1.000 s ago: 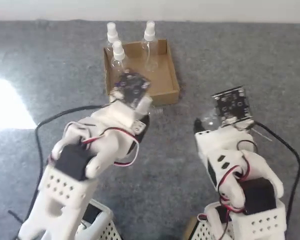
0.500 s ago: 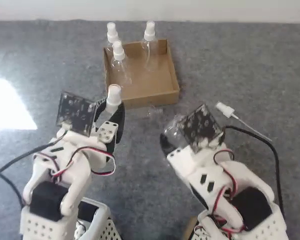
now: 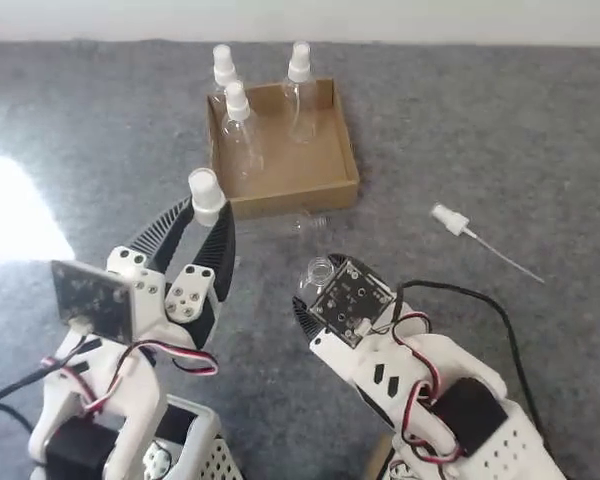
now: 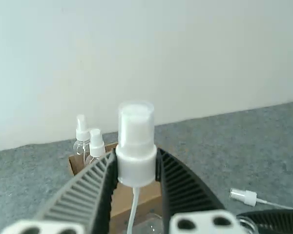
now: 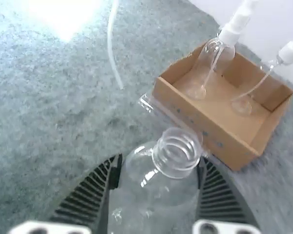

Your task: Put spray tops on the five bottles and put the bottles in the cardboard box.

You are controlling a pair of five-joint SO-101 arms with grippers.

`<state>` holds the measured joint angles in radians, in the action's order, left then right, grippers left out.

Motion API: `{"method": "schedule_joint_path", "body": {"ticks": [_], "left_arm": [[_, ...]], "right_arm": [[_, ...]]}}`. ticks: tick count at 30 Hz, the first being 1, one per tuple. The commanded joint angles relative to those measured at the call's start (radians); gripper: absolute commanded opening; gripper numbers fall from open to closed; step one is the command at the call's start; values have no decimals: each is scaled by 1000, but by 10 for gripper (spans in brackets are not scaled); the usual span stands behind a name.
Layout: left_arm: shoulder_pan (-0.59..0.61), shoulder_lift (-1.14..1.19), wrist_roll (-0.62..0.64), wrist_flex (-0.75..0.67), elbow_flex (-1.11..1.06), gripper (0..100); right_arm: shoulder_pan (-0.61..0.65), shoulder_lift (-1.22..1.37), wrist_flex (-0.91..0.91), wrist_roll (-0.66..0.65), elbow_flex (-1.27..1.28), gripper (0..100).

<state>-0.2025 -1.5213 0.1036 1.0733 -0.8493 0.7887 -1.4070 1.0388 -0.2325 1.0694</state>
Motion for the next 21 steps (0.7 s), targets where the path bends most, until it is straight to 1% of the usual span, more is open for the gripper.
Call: {"method": "schedule_joint_path", "body": {"ticks": [1, 5, 8, 10, 13, 16, 21], "left_arm": [[6, -35, 66, -72, -10, 12], [6, -92, 126, -77, -10, 12], [0, -137, 127, -101, -24, 12], [-3, -166, 127, -129, -44, 12], [-5, -204, 133, -163, -71, 12], [-8, -230, 184, -160, -93, 12], [-117, -239, 183, -157, -134, 12]], "right_arm": [[28, -45, -81, -17, 51, 147], [48, -88, -134, -21, 124, 147], [58, -128, -182, -87, 187, 147], [58, -156, -213, -109, 230, 147], [58, -189, -249, -114, 276, 147], [71, -209, -269, -114, 302, 147], [124, -208, -272, -115, 316, 147]]}}
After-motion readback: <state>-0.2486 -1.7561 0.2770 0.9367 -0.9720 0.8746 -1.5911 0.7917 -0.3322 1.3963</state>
